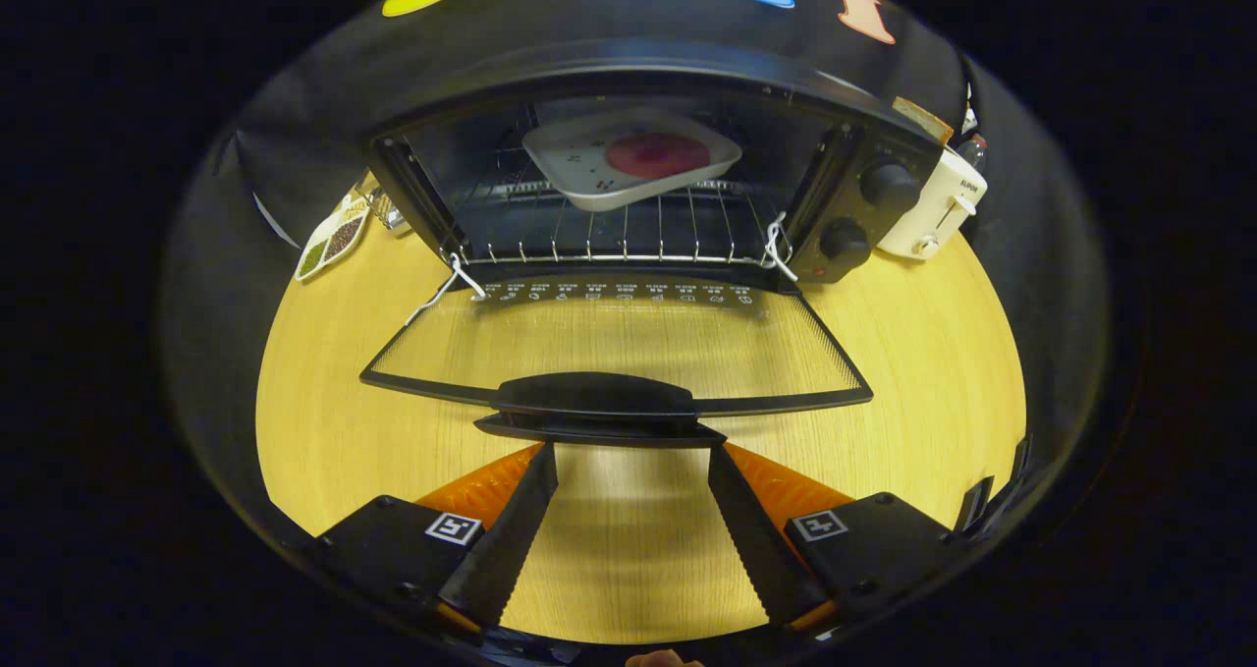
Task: Open the toaster oven, put the food inside, and close the toaster oven door.
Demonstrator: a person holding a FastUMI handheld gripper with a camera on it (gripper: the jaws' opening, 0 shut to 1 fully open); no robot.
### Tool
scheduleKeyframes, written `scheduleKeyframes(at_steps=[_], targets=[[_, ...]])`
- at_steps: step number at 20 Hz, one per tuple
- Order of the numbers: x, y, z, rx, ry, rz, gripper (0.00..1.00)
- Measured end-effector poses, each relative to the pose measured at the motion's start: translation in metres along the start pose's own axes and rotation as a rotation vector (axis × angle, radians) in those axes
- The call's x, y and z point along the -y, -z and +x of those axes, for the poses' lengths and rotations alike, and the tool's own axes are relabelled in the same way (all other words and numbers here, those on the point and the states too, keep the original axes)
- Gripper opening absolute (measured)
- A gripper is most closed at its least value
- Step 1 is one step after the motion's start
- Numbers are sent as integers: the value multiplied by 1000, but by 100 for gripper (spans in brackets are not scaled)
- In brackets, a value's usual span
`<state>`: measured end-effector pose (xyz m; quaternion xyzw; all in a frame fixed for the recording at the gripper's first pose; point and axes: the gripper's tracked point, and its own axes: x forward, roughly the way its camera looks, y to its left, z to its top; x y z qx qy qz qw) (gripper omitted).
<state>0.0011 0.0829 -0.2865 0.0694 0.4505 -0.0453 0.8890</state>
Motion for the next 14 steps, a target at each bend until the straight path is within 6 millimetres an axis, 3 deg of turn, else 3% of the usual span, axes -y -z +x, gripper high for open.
scheduleKeyframes(at_steps=[8, 10, 14], targets=[[-4, -60, -72, 304, -57, 18, 99], [4, -80, -85, 404, -54, -13, 99], [25, -109, -139, 588, -57, -36, 98]])
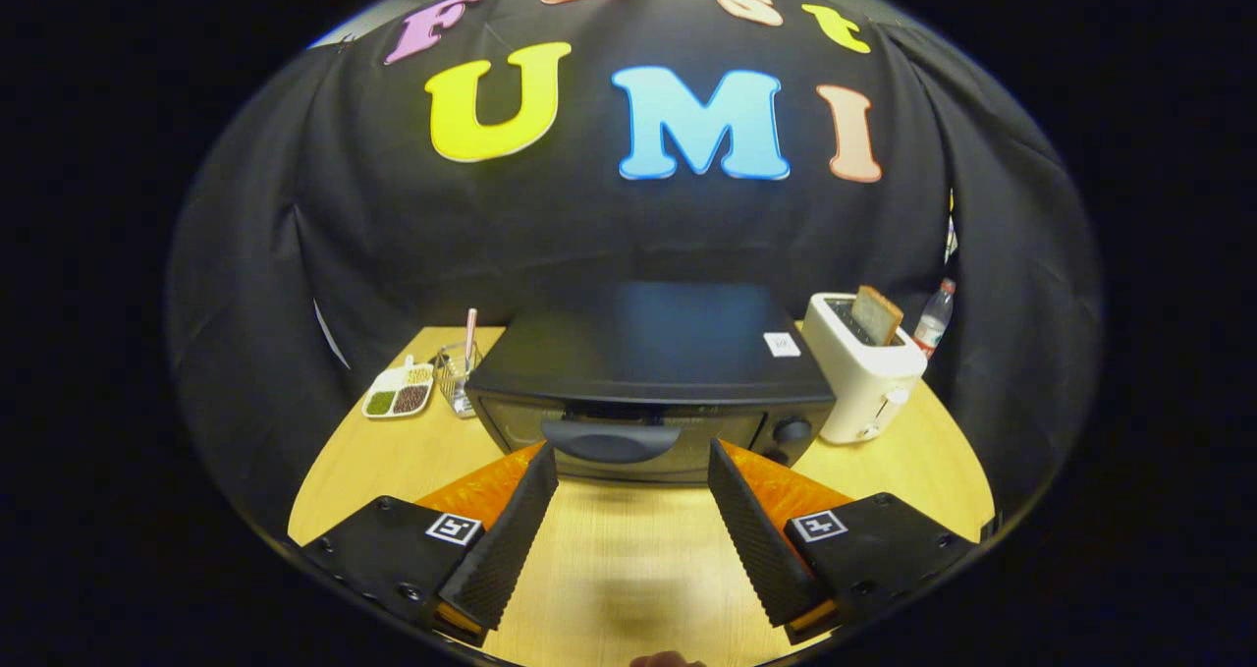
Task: Open the toaster oven, put the food inside, and close the toaster oven door.
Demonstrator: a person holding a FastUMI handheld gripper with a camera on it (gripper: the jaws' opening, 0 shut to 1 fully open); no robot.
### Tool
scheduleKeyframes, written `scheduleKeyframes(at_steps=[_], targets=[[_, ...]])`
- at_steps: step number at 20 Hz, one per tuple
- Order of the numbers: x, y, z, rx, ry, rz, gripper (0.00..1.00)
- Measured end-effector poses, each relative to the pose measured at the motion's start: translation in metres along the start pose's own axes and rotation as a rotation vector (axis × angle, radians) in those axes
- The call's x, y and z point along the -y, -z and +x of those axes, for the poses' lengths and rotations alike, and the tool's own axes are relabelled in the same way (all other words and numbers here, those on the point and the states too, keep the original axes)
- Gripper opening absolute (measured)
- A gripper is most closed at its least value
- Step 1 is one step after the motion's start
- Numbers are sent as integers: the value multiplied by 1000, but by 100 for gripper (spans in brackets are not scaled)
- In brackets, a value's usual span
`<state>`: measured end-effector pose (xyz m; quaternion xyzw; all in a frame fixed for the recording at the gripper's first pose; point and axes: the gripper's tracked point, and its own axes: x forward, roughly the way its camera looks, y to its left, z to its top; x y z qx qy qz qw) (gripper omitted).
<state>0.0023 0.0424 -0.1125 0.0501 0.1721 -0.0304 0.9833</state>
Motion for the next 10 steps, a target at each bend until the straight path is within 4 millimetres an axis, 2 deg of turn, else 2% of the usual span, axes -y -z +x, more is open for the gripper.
scheduleKeyframes(at_steps=[4, 7, 10], targets=[[33, -49, -41, 163, 24, 1, 98], [88, -70, -72, 260, 94, 0, 100], [138, -77, -108, 319, 168, -28, 100]])
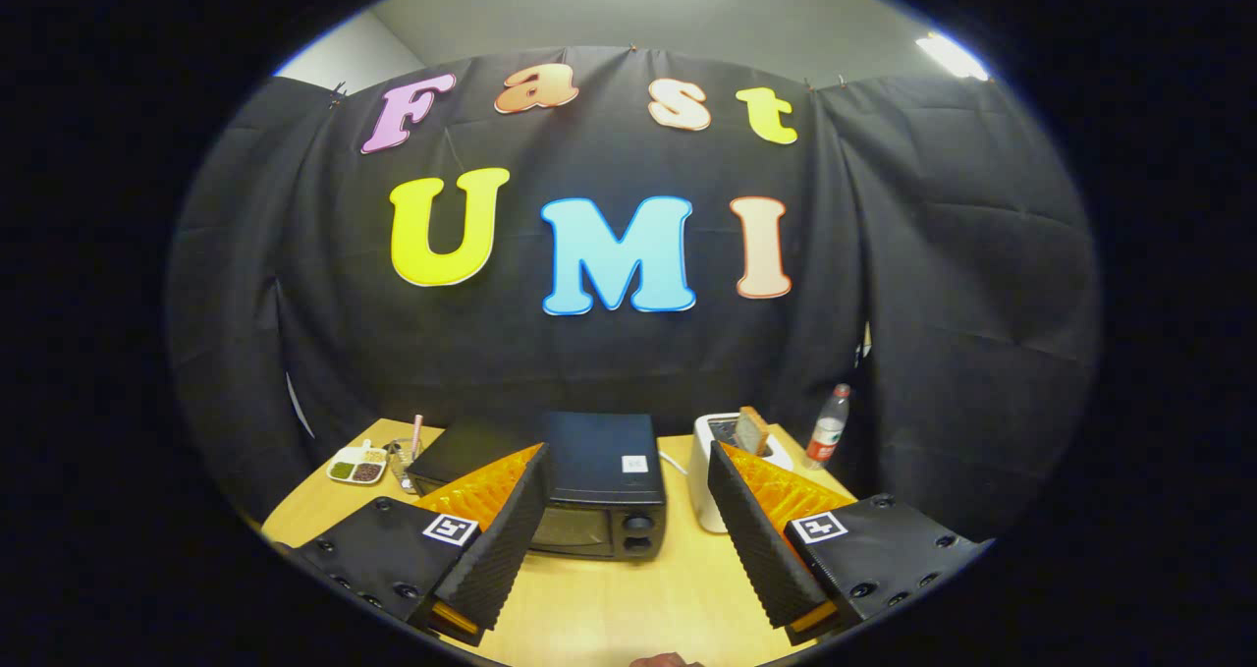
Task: Open the toaster oven, put the food inside, and close the toaster oven door.
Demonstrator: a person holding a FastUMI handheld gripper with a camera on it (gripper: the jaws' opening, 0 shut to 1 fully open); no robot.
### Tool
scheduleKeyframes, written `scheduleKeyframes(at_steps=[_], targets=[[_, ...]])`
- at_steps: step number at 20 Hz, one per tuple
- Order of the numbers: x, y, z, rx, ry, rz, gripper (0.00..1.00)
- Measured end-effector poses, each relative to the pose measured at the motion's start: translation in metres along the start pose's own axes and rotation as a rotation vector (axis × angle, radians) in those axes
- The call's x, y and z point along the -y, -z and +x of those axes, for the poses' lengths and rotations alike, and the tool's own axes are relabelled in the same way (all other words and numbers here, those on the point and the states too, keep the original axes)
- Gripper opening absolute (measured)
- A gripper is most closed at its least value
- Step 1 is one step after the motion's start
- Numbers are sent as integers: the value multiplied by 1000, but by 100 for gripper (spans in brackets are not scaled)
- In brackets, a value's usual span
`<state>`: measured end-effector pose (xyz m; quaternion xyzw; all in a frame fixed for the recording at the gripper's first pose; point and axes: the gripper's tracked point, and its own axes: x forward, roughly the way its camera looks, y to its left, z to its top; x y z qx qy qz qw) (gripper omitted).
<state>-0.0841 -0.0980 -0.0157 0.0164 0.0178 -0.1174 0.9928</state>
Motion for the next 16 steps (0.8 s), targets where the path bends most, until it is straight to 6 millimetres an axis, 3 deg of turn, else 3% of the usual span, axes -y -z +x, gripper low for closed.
scheduleKeyframes(at_steps=[3, 6, 8, 14, 16], targets=[[38, -2, -27, 40, 57, -11, 100], [52, 9, -34, 26, 73, 20, 99], [54, 18, -30, -13, 74, 31, 100], [43, 15, -20, -34, 32, 59, 100], [31, 15, -13, -41, 12, 61, 100]])
